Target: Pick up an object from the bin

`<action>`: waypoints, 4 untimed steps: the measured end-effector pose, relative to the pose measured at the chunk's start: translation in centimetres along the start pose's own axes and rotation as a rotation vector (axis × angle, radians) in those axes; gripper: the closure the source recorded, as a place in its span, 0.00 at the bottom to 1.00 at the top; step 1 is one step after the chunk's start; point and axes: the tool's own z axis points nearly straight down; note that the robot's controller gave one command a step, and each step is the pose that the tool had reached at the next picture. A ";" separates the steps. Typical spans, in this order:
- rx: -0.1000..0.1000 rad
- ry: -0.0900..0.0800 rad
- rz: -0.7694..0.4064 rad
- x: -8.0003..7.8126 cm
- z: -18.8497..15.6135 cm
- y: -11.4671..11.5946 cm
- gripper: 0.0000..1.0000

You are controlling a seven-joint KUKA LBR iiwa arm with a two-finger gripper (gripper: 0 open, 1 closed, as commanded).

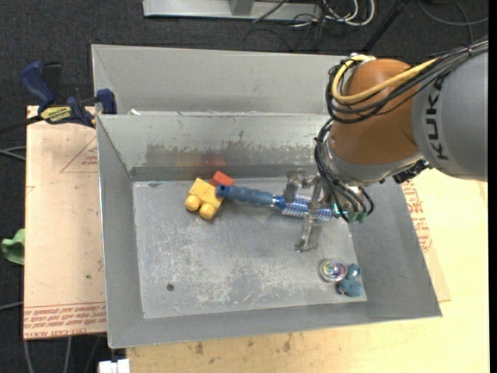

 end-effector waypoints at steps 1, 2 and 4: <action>0.001 -0.008 0.015 -6.6 6.1 -3.6 0.00; 0.000 -0.003 -0.061 -6.6 12.9 -4.6 0.00; -0.001 -0.018 -0.092 -6.8 -3.4 2.7 1.00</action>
Offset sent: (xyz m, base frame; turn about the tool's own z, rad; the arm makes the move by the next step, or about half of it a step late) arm 0.0647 -0.0339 -0.0569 0.0108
